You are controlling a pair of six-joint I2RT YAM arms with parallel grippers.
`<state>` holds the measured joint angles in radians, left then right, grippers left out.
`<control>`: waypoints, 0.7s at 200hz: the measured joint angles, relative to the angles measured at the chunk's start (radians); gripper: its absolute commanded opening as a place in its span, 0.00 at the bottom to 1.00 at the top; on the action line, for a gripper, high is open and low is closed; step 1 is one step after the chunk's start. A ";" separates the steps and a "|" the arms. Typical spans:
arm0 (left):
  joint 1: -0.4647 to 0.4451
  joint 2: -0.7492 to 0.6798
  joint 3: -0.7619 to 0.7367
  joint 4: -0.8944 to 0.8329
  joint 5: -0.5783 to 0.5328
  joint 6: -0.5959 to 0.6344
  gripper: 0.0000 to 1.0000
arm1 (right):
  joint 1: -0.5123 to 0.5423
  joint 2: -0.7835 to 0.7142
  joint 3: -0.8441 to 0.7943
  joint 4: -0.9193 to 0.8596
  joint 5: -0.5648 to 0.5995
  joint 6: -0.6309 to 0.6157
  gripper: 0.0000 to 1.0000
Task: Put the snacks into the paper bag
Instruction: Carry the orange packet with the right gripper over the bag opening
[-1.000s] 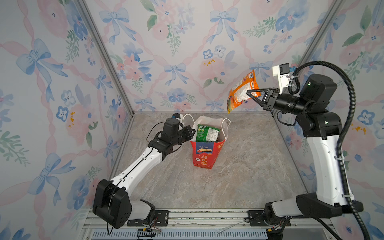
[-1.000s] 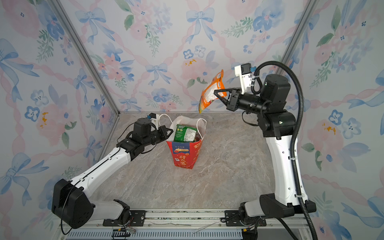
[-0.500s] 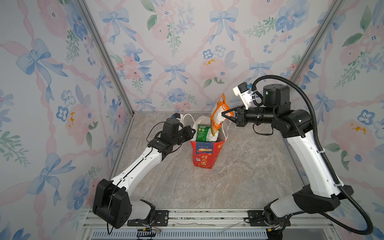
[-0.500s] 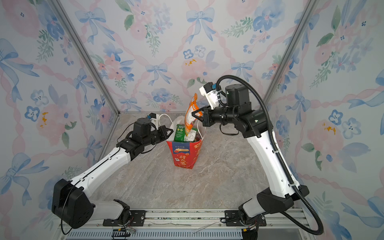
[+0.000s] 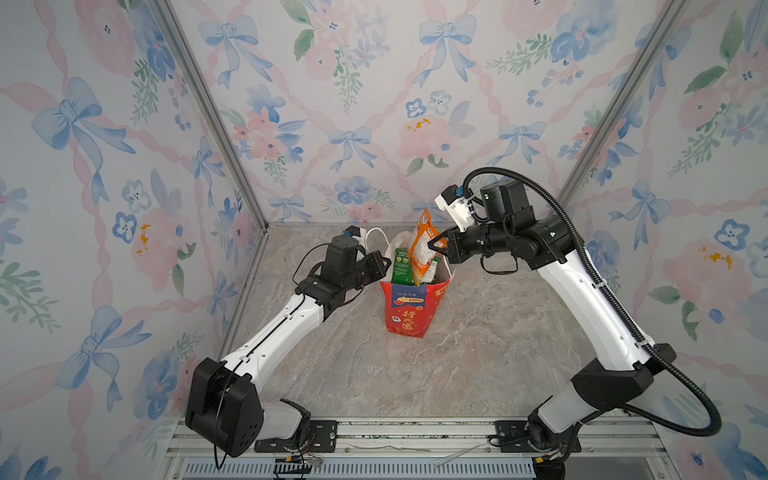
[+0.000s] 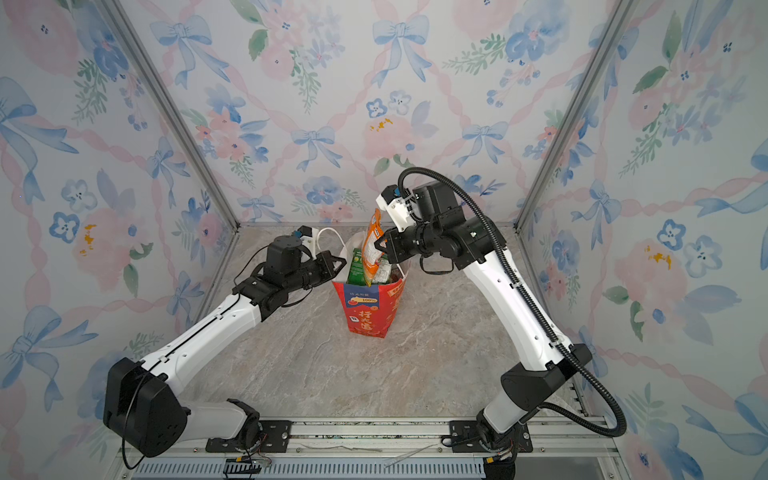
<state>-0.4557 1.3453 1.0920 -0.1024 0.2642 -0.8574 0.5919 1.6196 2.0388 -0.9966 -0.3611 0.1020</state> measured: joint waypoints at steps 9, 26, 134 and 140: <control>0.000 0.000 0.000 0.000 0.000 0.000 0.00 | 0.008 0.004 0.000 -0.006 0.024 -0.007 0.00; 0.000 0.000 0.000 0.000 0.003 0.000 0.00 | 0.021 0.011 -0.005 -0.016 0.064 -0.018 0.00; 0.000 0.000 0.000 0.000 0.006 0.000 0.00 | 0.025 0.098 0.126 -0.064 0.132 -0.044 0.00; 0.000 0.000 0.000 0.000 0.006 0.000 0.00 | 0.025 0.102 0.139 -0.068 0.134 -0.044 0.00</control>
<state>-0.4557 1.3453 1.0920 -0.1020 0.2707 -0.8577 0.6170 1.7214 2.1777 -1.0641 -0.2276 0.0582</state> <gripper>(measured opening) 0.048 0.047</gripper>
